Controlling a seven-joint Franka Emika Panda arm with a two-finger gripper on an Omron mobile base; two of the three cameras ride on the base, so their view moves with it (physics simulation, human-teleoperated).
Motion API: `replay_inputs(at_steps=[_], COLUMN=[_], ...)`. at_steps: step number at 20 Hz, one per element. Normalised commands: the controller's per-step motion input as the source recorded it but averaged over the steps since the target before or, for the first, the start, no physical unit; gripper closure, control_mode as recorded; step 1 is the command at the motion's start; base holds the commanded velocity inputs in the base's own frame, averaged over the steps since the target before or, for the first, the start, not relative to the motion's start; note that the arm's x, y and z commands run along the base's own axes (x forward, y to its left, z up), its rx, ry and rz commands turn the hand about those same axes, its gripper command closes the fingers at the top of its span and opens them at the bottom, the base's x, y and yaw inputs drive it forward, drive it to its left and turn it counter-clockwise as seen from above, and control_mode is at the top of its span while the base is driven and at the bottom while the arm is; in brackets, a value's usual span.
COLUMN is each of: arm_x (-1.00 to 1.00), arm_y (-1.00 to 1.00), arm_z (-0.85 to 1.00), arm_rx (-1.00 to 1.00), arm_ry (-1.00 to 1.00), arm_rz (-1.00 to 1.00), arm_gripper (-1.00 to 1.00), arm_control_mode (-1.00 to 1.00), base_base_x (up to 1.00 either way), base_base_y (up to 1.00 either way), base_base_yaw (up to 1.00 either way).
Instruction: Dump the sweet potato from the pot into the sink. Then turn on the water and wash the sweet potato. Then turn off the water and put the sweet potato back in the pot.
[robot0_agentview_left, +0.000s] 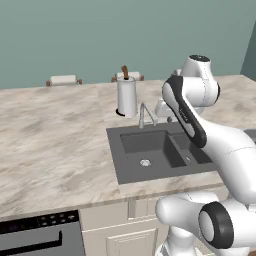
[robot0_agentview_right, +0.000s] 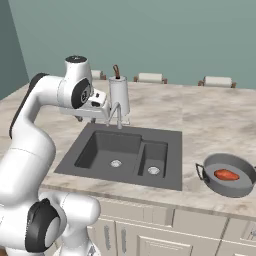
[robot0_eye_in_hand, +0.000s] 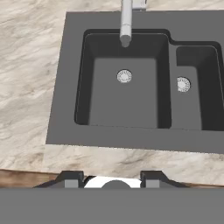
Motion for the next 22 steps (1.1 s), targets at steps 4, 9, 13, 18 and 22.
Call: replay_inputs(at_steps=[4, 9, 13, 18, 22], arm_x=[0.0, 0.0, 0.0, 0.0, 0.0], arm_y=[0.0, 0.0, 0.0, 0.0, 0.0], arm_z=[0.0, 0.0, 0.0, 0.0, 0.0], arm_rx=[0.0, 0.0, 0.0, 0.0, 0.0], arm_ry=[0.0, 0.0, 0.0, 0.0, 0.0], arm_rz=[0.0, 0.0, 0.0, 0.0, 0.0], arm_gripper=[-1.0, -1.0, -1.0, -1.0, -1.0], arm_control_mode=[1.0, 1.0, 1.0, 1.0, 1.0], base_base_x=[-0.06, -0.45, -0.38, -0.08, 0.0], base_base_y=[0.0, -0.1, -0.36, -0.44, -0.57], base_base_yaw=[0.0, 0.0, 0.0, 0.0, 0.0])
